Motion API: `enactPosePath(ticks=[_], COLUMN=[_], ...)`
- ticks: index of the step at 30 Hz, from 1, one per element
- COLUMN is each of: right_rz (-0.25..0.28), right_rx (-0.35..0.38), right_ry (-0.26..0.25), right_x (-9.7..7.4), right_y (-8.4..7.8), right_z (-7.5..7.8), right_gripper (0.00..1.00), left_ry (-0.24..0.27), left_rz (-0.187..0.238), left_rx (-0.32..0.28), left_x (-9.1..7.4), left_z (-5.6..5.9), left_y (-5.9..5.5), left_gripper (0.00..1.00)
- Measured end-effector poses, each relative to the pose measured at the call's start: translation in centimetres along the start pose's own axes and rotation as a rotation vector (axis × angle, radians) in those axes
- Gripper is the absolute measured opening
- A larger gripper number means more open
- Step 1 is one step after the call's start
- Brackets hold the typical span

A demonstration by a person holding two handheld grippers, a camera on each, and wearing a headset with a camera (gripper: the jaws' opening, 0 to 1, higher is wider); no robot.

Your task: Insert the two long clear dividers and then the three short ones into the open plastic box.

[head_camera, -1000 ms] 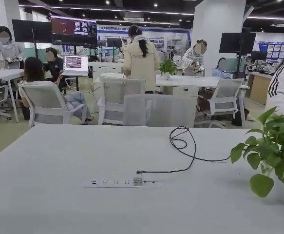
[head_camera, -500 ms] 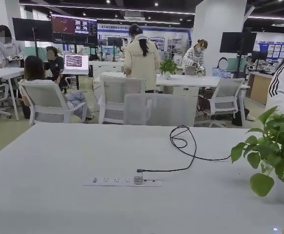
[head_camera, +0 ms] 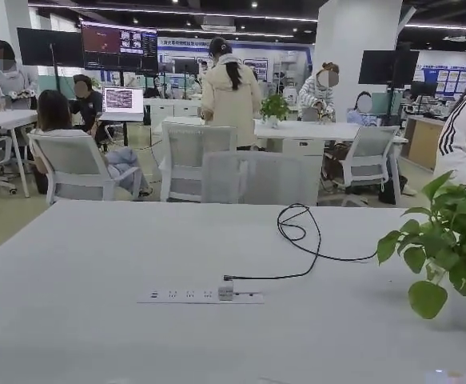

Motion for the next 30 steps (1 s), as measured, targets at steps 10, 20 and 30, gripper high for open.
enactPosePath(ticks=[10, 20, 30], right_rz=[0.003, 0.001, -0.046], right_rx=[0.033, 0.090, 0.141], right_ry=[-0.017, -0.044, -0.125], right_x=[0.0, -0.7, -1.2], right_y=[0.1, 1.1, 1.2], right_z=[0.3, 1.4, 3.6], right_gripper=[0.07, 0.07, 0.07], left_ry=[-0.026, -0.050, -0.082], left_rz=[-0.004, 0.003, 0.005], left_rx=[0.014, 0.078, 0.178], left_x=[0.3, -0.5, -1.0], left_z=[0.6, 0.1, -0.2], left_y=[-0.1, -0.8, -1.7], left_gripper=[0.37, 0.46, 0.59])
Point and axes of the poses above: the centre of the closed fingertips' face, and the gripper's own axes: x roughly forward along the fingers, z roughly to its right, y roughly out of its top, the point moved 2 cm from there along -x, roughly backward along the fingers, and after that the axes turned 12 degrees about x, right-handed, at the moved point
